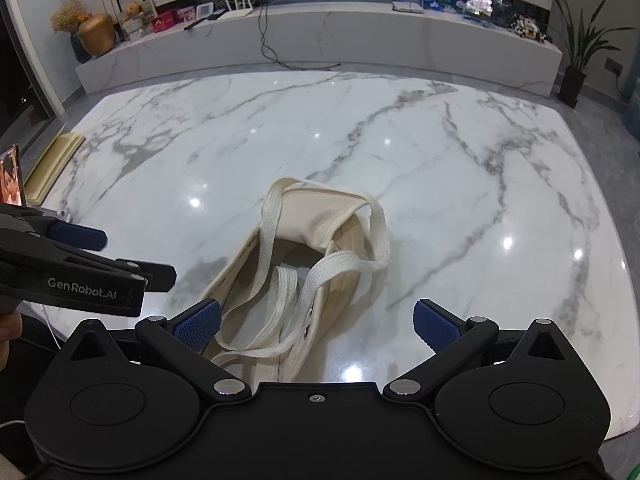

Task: Lace up shoes with both hands
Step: 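Move the right tool toward the white lace on the cream sneaker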

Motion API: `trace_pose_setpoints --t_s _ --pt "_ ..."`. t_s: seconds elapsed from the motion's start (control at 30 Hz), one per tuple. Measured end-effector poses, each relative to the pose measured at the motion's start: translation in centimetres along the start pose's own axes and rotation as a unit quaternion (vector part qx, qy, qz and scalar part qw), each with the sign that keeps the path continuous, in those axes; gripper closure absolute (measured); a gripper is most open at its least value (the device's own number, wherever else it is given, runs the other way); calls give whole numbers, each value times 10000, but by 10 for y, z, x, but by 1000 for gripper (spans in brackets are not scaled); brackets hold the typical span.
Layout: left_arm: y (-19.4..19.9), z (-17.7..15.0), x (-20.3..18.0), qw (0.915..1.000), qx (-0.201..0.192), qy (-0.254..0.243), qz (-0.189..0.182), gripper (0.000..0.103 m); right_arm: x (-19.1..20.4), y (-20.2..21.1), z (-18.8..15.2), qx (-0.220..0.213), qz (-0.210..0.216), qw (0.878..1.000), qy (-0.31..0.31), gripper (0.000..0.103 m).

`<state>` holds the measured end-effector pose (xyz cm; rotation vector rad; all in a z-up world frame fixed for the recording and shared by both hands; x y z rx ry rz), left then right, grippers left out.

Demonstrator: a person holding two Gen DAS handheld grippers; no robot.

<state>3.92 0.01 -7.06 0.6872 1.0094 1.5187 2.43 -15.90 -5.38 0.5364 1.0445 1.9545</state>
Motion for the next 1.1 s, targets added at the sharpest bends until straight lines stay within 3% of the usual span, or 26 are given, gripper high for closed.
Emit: trace_pose_setpoints --t_s 0.43,1.1 --pt "-14 8 -7 9976 668 91 -133 21 -10 -12 6 251 195 9995 20 1" --pt "-8 7 -16 9990 418 -174 -48 21 -7 -5 -2 114 152 9998 52 1"
Point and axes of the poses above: each gripper's, at about its wrist camera, not at the fingertips, and y roughly against the way its jaws point, x to its left, z to its top, the point moved 8 cm from there along -y, roughly the way its jaws point, and after that the axes turned 13 degrees about y, right-handed, at the moved point
